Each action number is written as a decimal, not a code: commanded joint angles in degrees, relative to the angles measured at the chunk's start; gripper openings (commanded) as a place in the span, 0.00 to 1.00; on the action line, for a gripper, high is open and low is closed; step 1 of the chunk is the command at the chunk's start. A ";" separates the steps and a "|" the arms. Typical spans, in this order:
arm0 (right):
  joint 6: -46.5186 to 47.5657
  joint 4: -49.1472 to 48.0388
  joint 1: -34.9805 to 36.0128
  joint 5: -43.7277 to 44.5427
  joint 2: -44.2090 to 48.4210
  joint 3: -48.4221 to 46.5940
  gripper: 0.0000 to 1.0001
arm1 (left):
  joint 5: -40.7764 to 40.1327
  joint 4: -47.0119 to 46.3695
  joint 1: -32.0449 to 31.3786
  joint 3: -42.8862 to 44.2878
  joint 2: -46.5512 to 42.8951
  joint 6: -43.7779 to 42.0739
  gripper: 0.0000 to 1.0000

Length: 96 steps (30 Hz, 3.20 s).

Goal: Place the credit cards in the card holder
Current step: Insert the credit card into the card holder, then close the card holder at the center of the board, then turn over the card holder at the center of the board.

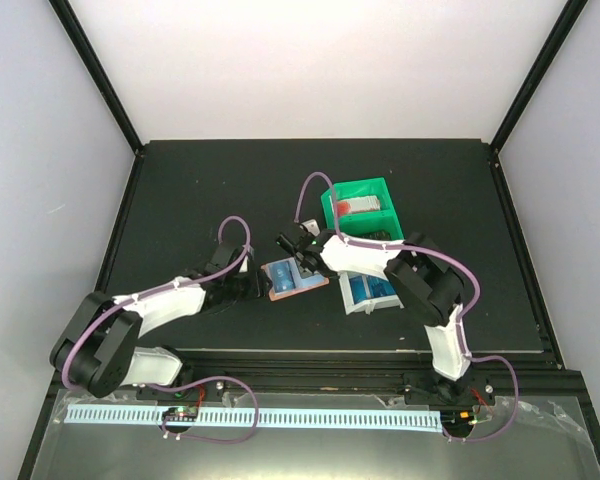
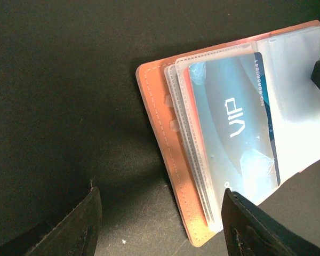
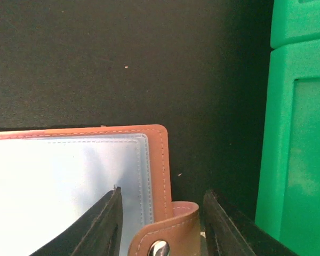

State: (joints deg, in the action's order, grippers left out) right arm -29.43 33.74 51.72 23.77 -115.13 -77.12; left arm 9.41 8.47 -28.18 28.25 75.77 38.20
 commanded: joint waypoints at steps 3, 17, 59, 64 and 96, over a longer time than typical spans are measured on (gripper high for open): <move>-3.15 4.94 0.22 5.07 -0.44 -2.22 0.28 | 2.48 0.76 1.34 -2.15 -1.30 0.78 0.66; -4.12 0.22 0.21 -14.38 11.23 -1.48 0.01 | 3.12 -1.74 3.34 -3.46 1.58 0.82 0.60; -14.41 -34.02 -5.65 -38.18 20.38 20.34 0.52 | -3.07 -4.62 3.36 -10.54 -8.46 6.48 0.31; -13.10 -24.38 -5.66 -29.09 16.35 17.28 0.46 | -0.96 -5.74 3.40 -10.07 -5.82 6.24 0.32; -15.32 -48.15 -4.46 -63.48 1.10 19.48 0.54 | 3.83 -11.82 3.32 -10.67 7.29 7.67 0.10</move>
State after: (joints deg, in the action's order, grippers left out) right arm -40.32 -1.23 45.52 -30.33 -112.14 -60.55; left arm 13.06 -11.49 -24.69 19.64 79.50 45.39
